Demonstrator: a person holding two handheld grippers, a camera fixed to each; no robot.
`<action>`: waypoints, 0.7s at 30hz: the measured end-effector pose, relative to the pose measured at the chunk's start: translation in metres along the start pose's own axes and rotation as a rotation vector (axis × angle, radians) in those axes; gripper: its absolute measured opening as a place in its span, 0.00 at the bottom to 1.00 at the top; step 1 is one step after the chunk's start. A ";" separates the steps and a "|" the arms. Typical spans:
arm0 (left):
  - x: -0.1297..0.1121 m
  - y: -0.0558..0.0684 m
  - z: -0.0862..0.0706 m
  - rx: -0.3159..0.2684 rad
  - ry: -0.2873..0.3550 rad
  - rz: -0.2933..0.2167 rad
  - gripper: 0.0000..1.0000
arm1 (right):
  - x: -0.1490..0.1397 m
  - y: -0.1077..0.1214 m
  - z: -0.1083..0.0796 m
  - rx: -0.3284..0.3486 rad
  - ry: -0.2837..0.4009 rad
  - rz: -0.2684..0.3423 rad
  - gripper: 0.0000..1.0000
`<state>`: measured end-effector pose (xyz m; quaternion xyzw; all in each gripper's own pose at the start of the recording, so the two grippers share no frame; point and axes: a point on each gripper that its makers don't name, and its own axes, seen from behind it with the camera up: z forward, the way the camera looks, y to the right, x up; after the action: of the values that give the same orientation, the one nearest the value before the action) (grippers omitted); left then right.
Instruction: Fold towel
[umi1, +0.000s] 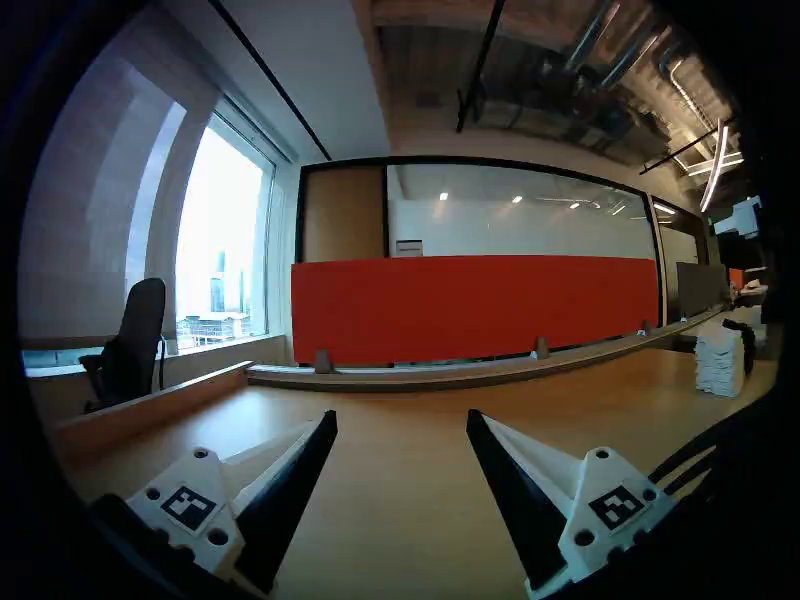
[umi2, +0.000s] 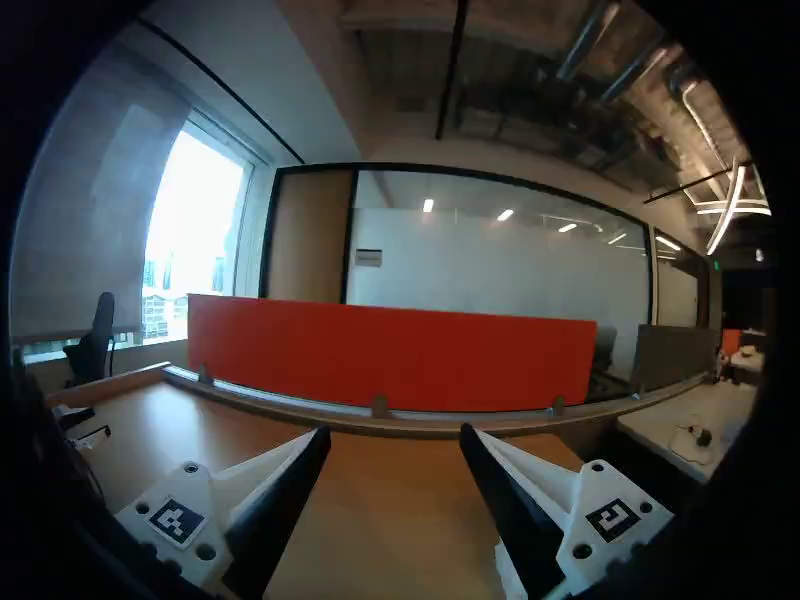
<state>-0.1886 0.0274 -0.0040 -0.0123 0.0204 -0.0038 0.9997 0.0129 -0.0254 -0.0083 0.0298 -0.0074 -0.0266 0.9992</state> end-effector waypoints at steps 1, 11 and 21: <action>-0.002 -0.001 0.000 0.002 -0.001 0.001 0.96 | 0.000 0.000 0.000 -0.002 -0.001 -0.003 1.00; -0.017 -0.005 0.001 0.013 -0.010 -0.008 0.96 | -0.009 -0.002 0.000 -0.001 -0.008 -0.007 1.00; -0.028 -0.011 0.005 0.021 -0.042 -0.023 0.96 | -0.017 -0.006 0.002 0.009 -0.019 -0.012 1.00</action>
<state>-0.2167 0.0164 0.0024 -0.0020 -0.0009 -0.0151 0.9999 -0.0049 -0.0309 -0.0070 0.0342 -0.0168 -0.0329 0.9987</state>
